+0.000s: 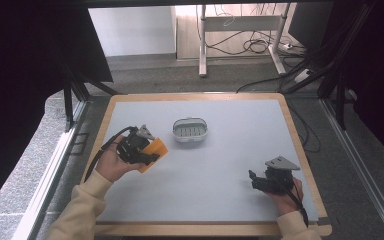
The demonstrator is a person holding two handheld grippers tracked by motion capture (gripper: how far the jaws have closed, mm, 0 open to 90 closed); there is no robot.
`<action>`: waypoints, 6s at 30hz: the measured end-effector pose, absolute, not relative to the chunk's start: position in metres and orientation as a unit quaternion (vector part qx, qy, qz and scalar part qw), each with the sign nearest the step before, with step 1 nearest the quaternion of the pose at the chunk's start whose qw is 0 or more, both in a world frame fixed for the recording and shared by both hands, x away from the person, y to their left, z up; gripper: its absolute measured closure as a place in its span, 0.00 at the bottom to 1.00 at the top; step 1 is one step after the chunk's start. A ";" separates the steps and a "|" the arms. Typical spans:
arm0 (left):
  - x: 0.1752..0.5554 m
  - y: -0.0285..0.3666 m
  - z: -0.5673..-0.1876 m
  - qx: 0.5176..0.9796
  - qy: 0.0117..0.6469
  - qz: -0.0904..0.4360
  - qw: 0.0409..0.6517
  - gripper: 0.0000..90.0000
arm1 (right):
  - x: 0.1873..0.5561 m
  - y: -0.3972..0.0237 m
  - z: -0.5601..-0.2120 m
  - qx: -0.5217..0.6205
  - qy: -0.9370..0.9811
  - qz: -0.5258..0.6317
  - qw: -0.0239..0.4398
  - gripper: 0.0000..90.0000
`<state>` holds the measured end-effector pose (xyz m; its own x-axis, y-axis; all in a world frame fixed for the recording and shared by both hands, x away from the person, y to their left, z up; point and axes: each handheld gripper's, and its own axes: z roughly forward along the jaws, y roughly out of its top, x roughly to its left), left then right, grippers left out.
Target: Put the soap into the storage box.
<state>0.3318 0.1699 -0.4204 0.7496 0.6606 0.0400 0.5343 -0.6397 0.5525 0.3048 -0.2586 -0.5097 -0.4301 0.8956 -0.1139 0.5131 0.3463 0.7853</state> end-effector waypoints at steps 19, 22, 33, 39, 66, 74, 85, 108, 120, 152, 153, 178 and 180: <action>0.353 0.168 -0.418 0.904 0.326 0.121 0.249 0.69 | 0.306 -0.260 -0.511 0.456 0.773 0.341 0.279 0.18; 0.356 0.169 -0.416 0.905 0.322 0.121 0.250 0.69 | 0.306 -0.260 -0.511 0.457 0.773 0.340 0.278 0.18; 0.364 0.168 -0.411 0.904 0.320 0.125 0.255 0.69 | 0.306 -0.260 -0.511 0.457 0.774 0.339 0.277 0.18; 0.370 0.165 -0.407 0.910 0.307 0.123 0.251 0.69 | 0.306 -0.260 -0.511 0.457 0.774 0.339 0.277 0.18; 0.399 0.140 -0.392 0.924 0.261 0.130 0.247 0.69 | 0.305 -0.261 -0.510 0.461 0.771 0.339 0.279 0.18; 0.410 0.136 -0.393 0.929 0.250 0.131 0.239 0.69 | 0.305 -0.261 -0.510 0.459 0.771 0.340 0.280 0.18; 0.427 0.128 -0.397 0.933 0.241 0.121 0.240 0.69 | 0.306 -0.261 -0.510 0.460 0.772 0.338 0.280 0.18; 0.446 0.102 -0.391 0.936 0.211 0.120 0.253 0.69 | 0.307 -0.263 -0.511 0.461 0.772 0.337 0.280 0.18; 0.463 0.092 -0.389 0.941 0.201 0.113 0.248 0.69 | 0.307 -0.262 -0.511 0.462 0.772 0.336 0.280 0.18; 0.506 0.062 -0.416 0.960 0.156 0.079 0.218 0.69 | 0.308 -0.266 -0.512 0.468 0.769 0.335 0.278 0.18; 0.507 0.062 -0.418 0.960 0.157 0.078 0.219 0.69 | 0.308 -0.266 -0.512 0.468 0.769 0.335 0.278 0.18; 0.523 0.061 -0.453 0.972 0.123 0.044 0.197 0.69 | 0.309 -0.266 -0.514 0.471 0.770 0.327 0.281 0.18; 0.524 0.061 -0.454 0.970 0.123 0.042 0.206 0.68 | 0.309 -0.266 -0.514 0.471 0.769 0.327 0.282 0.18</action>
